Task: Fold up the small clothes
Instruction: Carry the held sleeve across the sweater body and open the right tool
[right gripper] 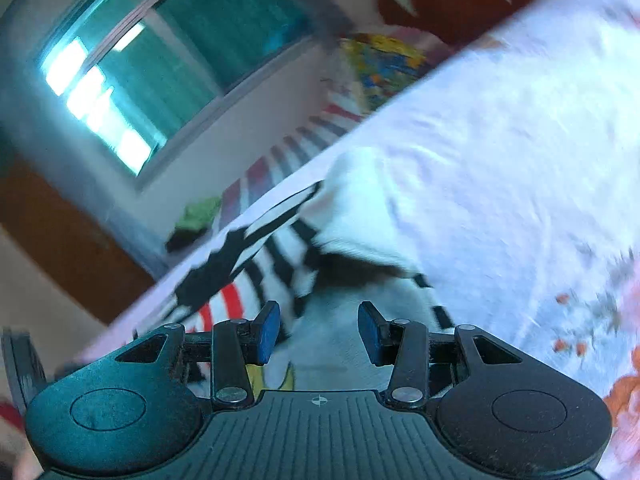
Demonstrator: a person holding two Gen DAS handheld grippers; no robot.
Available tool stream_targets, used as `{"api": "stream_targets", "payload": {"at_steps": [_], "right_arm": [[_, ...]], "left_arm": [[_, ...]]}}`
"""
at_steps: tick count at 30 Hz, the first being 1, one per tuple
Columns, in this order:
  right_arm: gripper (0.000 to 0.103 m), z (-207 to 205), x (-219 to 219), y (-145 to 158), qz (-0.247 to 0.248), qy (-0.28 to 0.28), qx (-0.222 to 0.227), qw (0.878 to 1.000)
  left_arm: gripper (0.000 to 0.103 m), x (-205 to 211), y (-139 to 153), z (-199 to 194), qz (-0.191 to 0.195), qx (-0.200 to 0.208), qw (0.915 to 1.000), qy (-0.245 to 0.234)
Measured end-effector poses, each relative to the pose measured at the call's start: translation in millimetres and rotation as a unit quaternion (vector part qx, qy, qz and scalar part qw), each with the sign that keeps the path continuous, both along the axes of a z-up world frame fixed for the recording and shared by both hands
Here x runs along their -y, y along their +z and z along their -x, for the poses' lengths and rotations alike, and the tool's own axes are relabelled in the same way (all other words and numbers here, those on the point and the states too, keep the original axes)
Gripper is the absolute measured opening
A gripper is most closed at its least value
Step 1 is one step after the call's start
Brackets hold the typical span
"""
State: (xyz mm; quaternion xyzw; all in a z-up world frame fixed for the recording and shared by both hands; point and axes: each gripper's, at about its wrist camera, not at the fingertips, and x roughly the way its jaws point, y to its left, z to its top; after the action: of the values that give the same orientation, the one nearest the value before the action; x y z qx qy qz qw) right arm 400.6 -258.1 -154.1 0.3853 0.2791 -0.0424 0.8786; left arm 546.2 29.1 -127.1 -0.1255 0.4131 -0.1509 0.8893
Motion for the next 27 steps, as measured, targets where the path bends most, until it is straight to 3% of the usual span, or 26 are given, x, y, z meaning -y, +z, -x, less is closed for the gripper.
{"api": "stream_targets", "payload": {"at_steps": [4,8,13,14,15,16,17,22,27], "right_arm": [[0.046,-3,23,-9,-0.054,-0.017,0.001,0.998],[0.049,-14,29,-15,-0.078,-0.018,-0.001,0.997],[0.048,-20,43,-22,-0.116,-0.033,-0.004,0.993],[0.046,-22,43,-20,-0.114,-0.03,-0.006,0.993],[0.022,-24,41,-19,-0.102,-0.027,-0.009,0.994],[0.012,-27,38,-18,-0.082,-0.022,-0.019,0.996],[0.009,-28,35,-19,-0.065,-0.02,-0.032,0.997],[0.007,-23,28,-12,-0.02,-0.009,-0.027,0.999],[0.007,-34,21,-21,0.013,0.012,-0.055,0.998]], "left_arm": [[0.007,-21,11,5,-0.018,0.027,0.9994,0.009],[0.007,-32,2,2,-0.016,0.01,0.9998,0.008],[0.007,-35,4,14,-0.022,0.035,0.999,0.018],[0.007,-34,3,14,-0.024,0.034,0.999,0.016],[0.007,-32,1,12,-0.03,0.028,0.9991,0.012],[0.007,-32,-2,12,-0.036,0.024,0.999,0.01],[0.007,-33,-4,12,-0.036,0.022,0.9991,0.009],[0.007,-39,5,18,-0.033,0.046,0.9982,0.017],[0.009,-34,-5,9,-0.059,0.021,0.998,0.01]]}}
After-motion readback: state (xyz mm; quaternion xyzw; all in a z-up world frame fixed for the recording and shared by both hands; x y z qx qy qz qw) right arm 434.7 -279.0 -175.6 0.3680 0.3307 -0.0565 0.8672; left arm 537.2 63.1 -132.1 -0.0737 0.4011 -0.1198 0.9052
